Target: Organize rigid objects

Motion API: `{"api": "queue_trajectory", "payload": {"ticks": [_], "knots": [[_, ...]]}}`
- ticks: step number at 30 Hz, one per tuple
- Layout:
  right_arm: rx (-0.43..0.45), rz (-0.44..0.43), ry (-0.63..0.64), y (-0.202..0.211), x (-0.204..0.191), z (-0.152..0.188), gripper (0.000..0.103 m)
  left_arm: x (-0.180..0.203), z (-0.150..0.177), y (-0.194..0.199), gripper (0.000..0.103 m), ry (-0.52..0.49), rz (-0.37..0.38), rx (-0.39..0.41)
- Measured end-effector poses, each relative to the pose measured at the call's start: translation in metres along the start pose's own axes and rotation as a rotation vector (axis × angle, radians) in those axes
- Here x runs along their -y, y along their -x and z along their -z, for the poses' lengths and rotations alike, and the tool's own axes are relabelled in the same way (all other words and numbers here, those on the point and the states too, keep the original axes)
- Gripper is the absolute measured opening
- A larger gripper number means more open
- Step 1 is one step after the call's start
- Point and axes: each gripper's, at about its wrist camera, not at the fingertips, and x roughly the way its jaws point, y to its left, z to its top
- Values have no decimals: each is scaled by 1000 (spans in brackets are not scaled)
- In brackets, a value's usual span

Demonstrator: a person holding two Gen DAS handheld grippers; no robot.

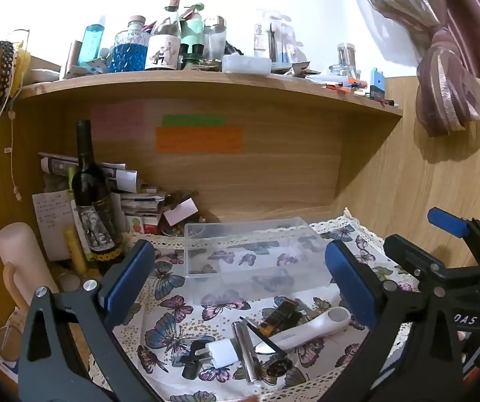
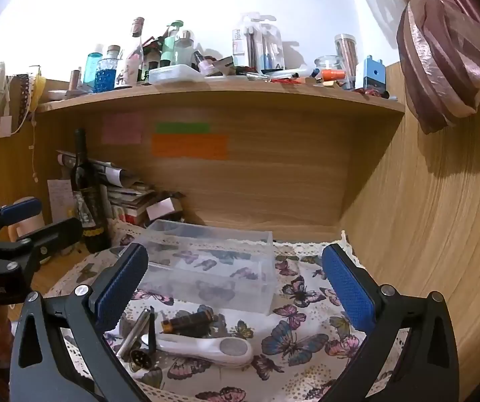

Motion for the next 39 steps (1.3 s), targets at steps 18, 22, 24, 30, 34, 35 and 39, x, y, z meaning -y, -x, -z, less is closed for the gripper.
{"api": "queue_trajectory", "payload": {"ticks": [18,22,24,30,34,35,39], "knots": [[-13,3,-3,-4,11,1,103,3,-4,6,103,-9,12,31],[-17,6,-7,-4,4,-1,103,1,-4,6,103,-7,14,32],[-17,5,-7,-4,3,-1,103,1,-4,6,103,-7,14,32],[-18,0,-10,-4,3,0,103,1,-4,6,103,-7,15,33],[-21,-2,-13,-5,1,0,103,1,-4,6,103,-9,15,33],[-21,-2,-14,-5,0,0,103,1,-4,6,103,-9,15,33],[-22,-3,-15,-5,2,-1,103,3,-4,6,103,-16,15,34]]}}
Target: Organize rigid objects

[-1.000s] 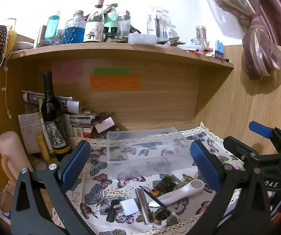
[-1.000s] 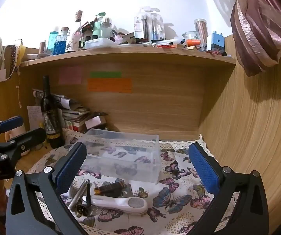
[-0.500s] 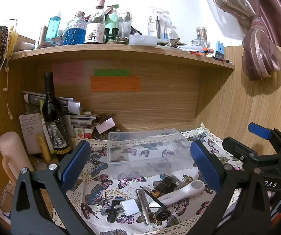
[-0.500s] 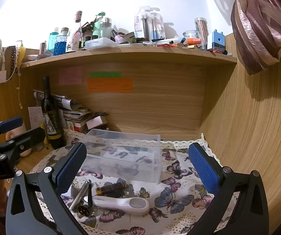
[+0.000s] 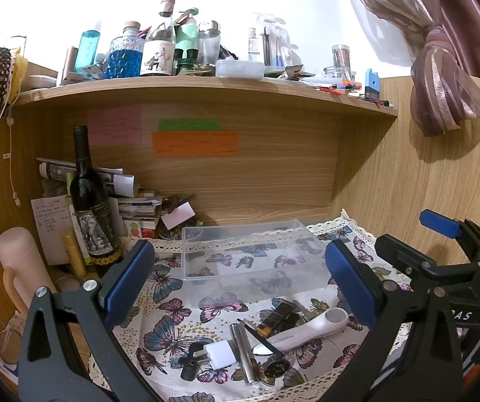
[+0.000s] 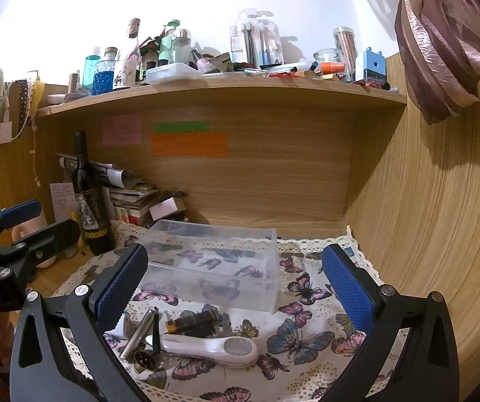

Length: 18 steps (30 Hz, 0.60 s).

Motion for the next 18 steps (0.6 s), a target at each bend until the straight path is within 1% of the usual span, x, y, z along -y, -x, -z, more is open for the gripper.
{"api": "queue_trajectory", "payload": {"ticks": [18], "knots": [[2,-2,-2,1,-1,-1,103,2,1,0,103,-3,0,1]]}}
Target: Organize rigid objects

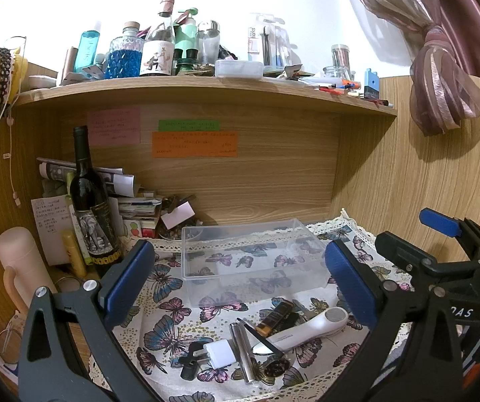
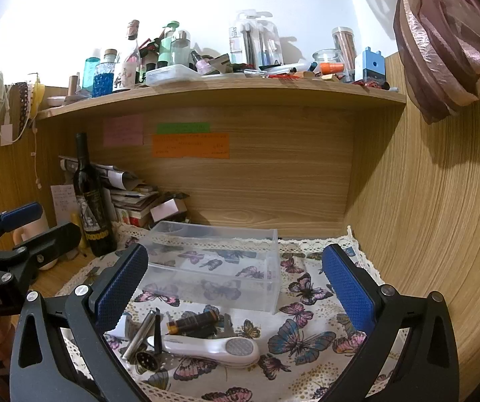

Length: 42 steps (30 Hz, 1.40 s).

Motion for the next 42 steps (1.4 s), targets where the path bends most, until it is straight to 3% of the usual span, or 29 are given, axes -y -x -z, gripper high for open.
{"api": "queue_trajectory", "payload": {"ticks": [32,38,42], "knots": [[-6,-11,-17,-6,-3,0,103,-2,5,-3,103,10,-3,-5],[-58,-36,-25,-23,1,9,103,-12,15,-18,103,22,-8,-58],[-99,-36,0,-35,2,21,103,-29,28,-36,103,60,-18,-139]]}}
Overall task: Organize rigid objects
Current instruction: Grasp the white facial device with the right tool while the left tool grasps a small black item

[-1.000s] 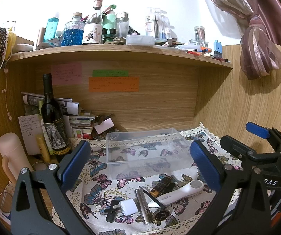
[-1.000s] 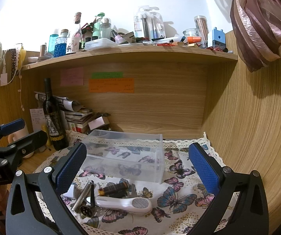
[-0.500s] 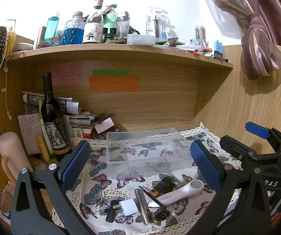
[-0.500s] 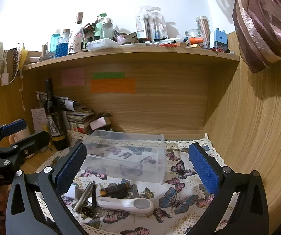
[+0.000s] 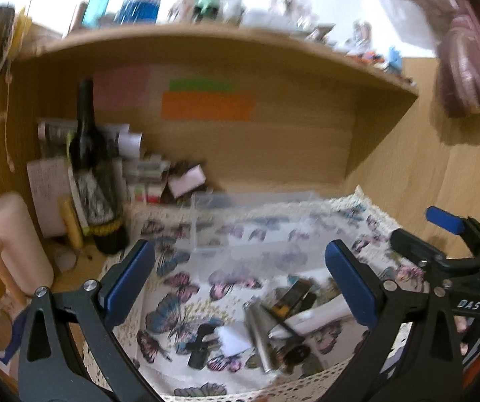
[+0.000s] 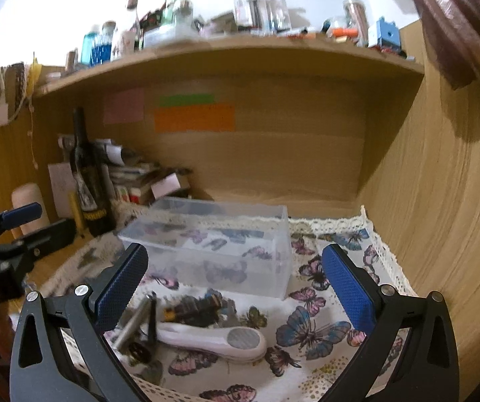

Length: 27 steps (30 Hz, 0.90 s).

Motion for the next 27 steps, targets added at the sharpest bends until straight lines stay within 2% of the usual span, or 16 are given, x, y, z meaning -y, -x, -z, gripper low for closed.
{"api": "queue_trajectory", "payload": {"ticks": [3,5,10,12,21,27], "knots": [[-34,-15,26,-10,2,9,103,-16,9,-17,101,43,4,-81],[-63,-18,58,-17,1,17,102,-24,18,-26,87,58,-10,-132],[-176,-54,109,-41,0,34,92,-39,46,-43,82,84,-28,-234],[-221,-72,110,-50,1,40,90,-42,55,-46,81,81,-36,-263],[-360,-96,98,-71,10,64,91,-41,86,-49,80,37,-18,-375],[-436,-119,188,-86,2,67,92,-50,93,-63,64,74,13,-425]]}}
